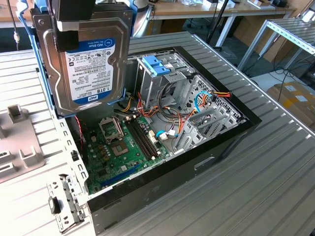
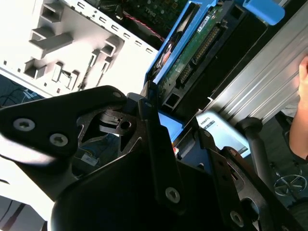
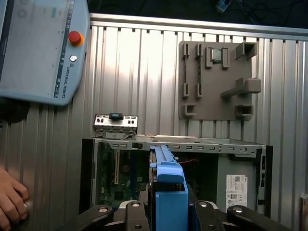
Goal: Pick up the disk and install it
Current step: 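Pick up the disk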
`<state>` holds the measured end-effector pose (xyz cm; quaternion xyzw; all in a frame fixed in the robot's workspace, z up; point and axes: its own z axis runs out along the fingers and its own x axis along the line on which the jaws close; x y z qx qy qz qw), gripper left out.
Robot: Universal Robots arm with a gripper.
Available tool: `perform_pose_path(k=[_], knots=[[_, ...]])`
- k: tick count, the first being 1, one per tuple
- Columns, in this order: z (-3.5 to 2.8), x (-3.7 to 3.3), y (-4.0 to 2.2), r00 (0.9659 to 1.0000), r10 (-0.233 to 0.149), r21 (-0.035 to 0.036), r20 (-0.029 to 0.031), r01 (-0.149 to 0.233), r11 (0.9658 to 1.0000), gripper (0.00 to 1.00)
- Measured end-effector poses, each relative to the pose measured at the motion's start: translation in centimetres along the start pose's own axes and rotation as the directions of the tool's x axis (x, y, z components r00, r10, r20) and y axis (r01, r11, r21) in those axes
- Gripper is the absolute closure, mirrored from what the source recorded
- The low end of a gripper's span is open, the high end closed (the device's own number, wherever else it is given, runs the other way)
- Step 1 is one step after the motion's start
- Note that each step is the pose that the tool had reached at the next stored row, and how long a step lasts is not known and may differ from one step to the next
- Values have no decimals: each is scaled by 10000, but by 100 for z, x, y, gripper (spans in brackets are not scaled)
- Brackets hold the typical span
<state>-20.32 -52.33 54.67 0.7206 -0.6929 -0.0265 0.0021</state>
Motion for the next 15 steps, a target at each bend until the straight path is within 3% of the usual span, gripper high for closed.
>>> perform_pose_path(k=[15], knots=[[1,114,-20,10000,0,0,0,0,10000,63]])
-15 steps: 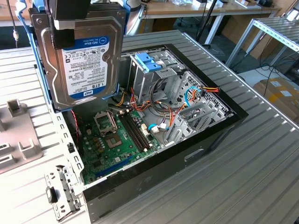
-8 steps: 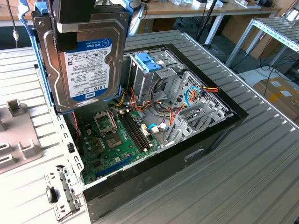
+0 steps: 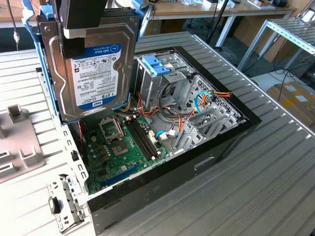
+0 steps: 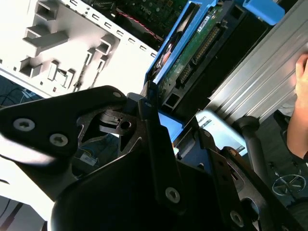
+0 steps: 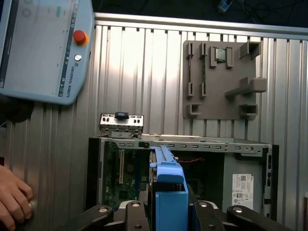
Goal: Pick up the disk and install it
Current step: 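Pick up the disk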
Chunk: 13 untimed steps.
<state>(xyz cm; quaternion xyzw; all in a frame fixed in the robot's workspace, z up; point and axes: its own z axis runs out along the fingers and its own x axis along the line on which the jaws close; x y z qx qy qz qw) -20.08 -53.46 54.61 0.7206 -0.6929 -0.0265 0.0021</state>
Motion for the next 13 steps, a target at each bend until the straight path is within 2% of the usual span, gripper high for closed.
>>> perform_pose_path(k=[13], knots=[[8,89,-62,10000,0,-2,1,0,10000,63]])
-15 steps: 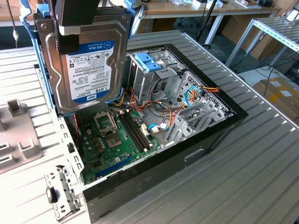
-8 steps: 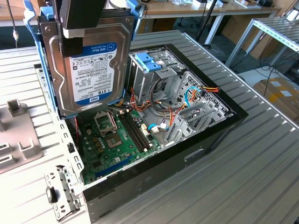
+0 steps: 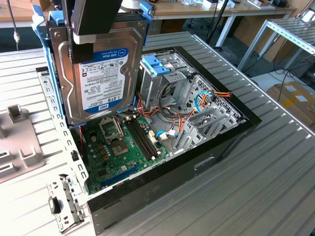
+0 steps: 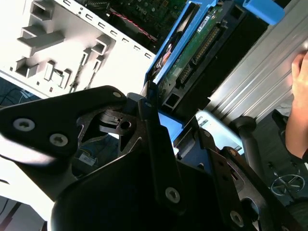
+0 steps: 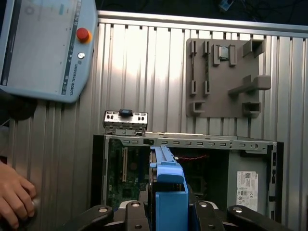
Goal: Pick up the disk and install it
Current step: 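Pick up the disk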
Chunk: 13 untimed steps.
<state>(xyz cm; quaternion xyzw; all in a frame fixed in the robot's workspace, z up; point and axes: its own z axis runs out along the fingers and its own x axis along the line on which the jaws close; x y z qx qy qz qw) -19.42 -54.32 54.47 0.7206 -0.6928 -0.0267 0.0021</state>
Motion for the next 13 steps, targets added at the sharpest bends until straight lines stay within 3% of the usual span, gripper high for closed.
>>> perform_pose_path(k=[2,3,5,8,9,10,11,13], knots=[[1,15,-28,10000,0,-4,-2,0,10000,63],[6,37,-84,10000,0,-7,2,0,10000,63],[6,45,-102,10000,0,-7,22,0,10000,63],[8,66,-129,9996,-11,3,273,11,10000,63],[9,74,-138,9991,-17,10,423,17,10000,63],[9,79,-145,9988,-21,12,492,20,10000,63],[10,83,-151,9985,-24,14,545,23,10000,63],[18,90,-167,9984,-24,15,560,23,10000,63]])
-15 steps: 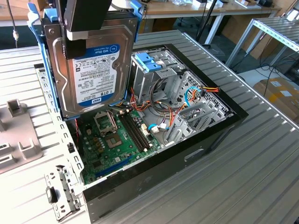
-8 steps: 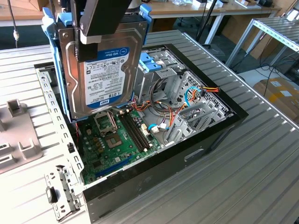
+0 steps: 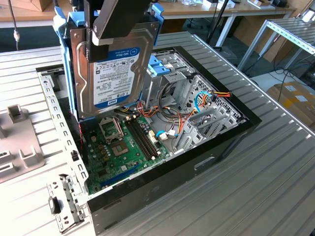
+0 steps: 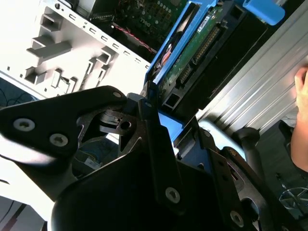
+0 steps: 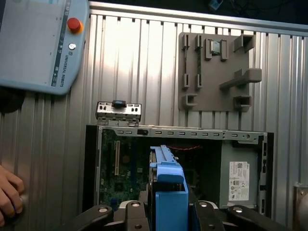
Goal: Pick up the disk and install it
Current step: 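Pick up the disk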
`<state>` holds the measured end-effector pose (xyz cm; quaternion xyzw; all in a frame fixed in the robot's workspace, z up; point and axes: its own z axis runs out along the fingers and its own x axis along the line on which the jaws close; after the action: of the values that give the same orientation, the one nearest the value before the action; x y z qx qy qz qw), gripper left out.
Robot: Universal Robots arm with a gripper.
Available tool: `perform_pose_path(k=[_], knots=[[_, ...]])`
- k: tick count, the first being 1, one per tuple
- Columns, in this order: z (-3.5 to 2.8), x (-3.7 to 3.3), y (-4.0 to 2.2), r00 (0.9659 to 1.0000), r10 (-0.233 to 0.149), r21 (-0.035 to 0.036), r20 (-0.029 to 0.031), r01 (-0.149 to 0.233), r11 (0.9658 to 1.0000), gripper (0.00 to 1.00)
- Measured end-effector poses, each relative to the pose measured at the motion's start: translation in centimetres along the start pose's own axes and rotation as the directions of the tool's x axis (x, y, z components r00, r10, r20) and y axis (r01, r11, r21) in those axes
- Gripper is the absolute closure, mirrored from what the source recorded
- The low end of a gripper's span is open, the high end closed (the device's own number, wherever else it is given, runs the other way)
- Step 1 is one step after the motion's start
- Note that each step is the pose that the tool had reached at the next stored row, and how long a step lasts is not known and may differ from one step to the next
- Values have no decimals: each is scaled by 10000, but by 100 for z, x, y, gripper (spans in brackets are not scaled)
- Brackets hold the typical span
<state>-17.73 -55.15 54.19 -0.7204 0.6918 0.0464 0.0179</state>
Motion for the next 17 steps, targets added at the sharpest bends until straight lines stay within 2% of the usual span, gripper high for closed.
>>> perform_pose_path(k=[17], knots=[[59,74,-113,10000,0,-5,1,0,10000,63]])
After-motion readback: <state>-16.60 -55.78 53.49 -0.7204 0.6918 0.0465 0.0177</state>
